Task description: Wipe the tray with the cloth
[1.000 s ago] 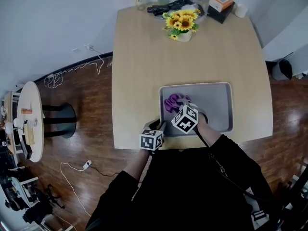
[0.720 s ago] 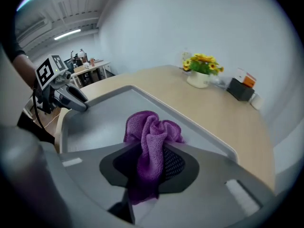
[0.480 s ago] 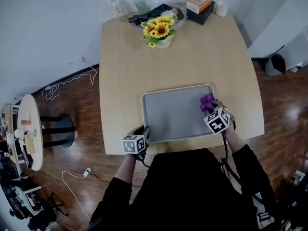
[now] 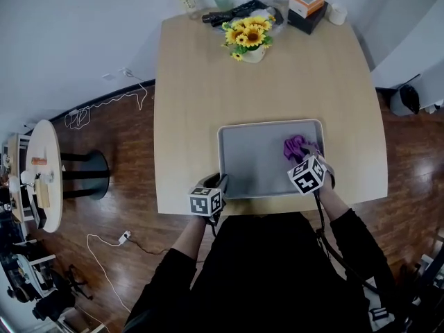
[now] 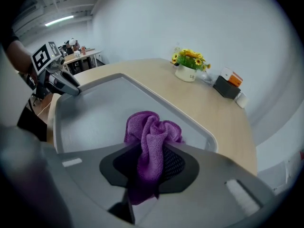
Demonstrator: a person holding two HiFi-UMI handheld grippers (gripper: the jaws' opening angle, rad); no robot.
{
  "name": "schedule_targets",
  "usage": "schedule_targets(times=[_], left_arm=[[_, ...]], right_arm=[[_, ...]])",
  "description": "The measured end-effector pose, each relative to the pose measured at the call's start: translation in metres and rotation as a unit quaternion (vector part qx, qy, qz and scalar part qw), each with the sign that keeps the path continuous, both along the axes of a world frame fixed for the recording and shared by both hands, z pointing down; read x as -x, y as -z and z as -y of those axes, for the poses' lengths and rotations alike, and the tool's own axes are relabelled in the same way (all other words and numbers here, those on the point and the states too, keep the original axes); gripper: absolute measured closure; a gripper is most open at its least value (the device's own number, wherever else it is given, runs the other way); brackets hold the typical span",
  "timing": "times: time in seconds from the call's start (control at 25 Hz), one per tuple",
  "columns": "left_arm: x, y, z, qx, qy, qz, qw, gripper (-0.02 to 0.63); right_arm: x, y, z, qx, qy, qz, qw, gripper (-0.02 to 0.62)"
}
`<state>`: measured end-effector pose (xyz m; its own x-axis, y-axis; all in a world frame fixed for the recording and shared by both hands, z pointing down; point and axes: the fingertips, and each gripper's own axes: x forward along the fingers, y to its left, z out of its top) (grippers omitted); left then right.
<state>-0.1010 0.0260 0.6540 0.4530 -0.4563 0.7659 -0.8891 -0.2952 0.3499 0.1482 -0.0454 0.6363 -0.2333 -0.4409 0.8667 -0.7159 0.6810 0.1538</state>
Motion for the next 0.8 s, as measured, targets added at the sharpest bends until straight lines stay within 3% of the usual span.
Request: schedule_targets(times=[0.2,0.48,0.64,0.8], left_arm=[[0.001,0.000,0.001,0.006,0.010,-0.017,0.9998,0.522],[0.000,-0.001,0.002,0.008,-0.027,-0.025,0.9993,0.514],[0.002,-0.001,0.001,0.008,-0.036,-0.031,0.9988,0.511],[0.005,0.000,0.002,0.013,-0.033,-0.037,0.9987,0.509]], right_arm=[[0.107,0.000,-0.009,0.002,0.062,0.043,0.997,0.505],[0.232,-0.001,-0.020,0.014,0.145,0.067,0.987,0.505],[0.251,-0.002,-0.026,0.017,0.150,0.072,0.986,0.505],[0.232,0.000,-0.025,0.026,0.140,0.082,0.986,0.505]])
